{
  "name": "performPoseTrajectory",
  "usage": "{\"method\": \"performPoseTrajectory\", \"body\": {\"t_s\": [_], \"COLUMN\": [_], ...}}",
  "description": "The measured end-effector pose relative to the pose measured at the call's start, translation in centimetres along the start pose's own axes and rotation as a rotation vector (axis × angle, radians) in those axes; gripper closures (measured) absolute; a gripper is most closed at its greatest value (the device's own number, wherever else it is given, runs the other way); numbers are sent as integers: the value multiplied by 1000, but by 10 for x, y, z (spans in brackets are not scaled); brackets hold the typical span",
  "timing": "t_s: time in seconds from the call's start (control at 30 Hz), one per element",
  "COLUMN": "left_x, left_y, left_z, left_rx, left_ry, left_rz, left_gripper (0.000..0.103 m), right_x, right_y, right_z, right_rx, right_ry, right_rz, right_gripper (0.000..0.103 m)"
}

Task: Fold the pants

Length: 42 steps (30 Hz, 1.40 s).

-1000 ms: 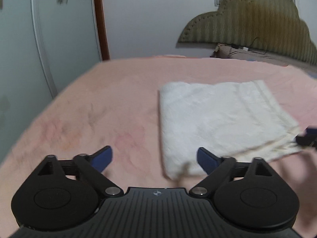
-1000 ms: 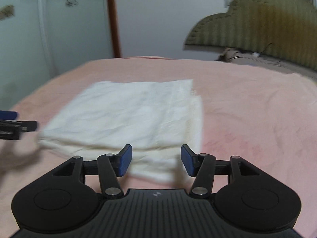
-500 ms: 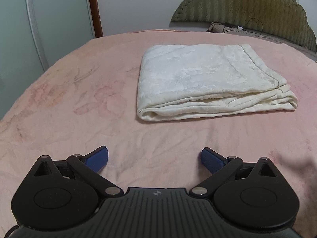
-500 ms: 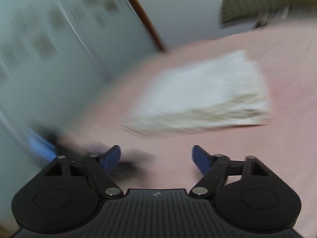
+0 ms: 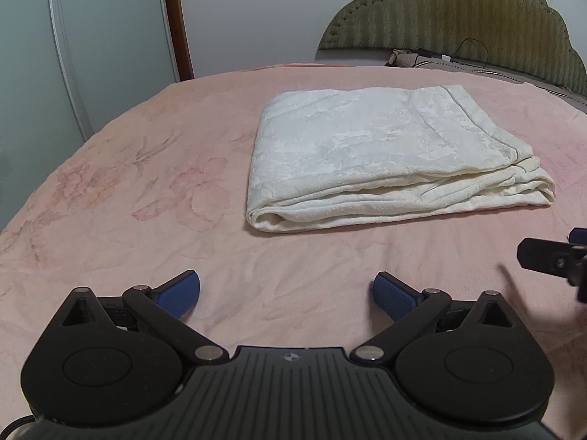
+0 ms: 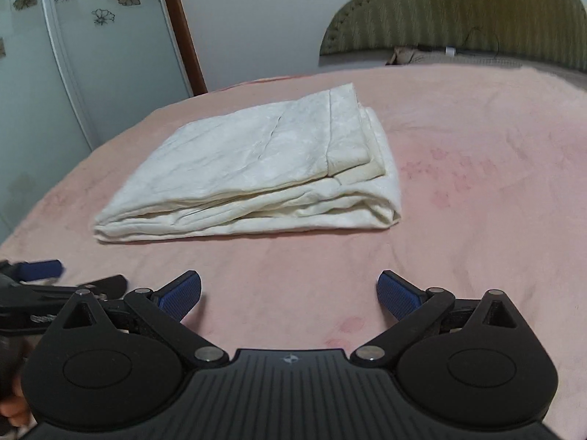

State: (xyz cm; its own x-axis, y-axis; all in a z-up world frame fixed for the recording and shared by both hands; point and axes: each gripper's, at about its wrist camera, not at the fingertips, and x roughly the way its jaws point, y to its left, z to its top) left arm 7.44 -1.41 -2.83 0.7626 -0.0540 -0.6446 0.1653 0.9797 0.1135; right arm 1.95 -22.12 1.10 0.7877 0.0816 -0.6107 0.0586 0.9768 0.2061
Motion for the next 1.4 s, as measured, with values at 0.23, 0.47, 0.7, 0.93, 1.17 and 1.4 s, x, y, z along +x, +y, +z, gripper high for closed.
{"method": "performPoseTrajectory", "body": {"t_s": [0.23,0.47,0.7,0.93,1.17,1.4], "left_x": [2,9,9,10,10,10], "left_y": [-7,-5,-6,-3,-3,-3], "left_z": [3,2,-1,-1,-1,-1], "left_rx": [5,-52,-63,-78,-78,-82], "left_ry": [-3,1,-8,-5,-5,-4], "left_rz": [-7,-18,-8,-19,-18,-21], "left_gripper": [0,0,0,0,0,0], "right_x": [9,12,12,12,13,12], "right_y": [13,13,12,12,12,15], "right_z": [-7,-9,-10,-11,-10,-12], "right_rx": [-129,-137,-124,-128,-130,-155], "right_ry": [7,27,32,33,33,23], "right_rz": [-63,-96,-94,-97,-98,-97], "right_gripper": [0,0,0,0,0,0]}}
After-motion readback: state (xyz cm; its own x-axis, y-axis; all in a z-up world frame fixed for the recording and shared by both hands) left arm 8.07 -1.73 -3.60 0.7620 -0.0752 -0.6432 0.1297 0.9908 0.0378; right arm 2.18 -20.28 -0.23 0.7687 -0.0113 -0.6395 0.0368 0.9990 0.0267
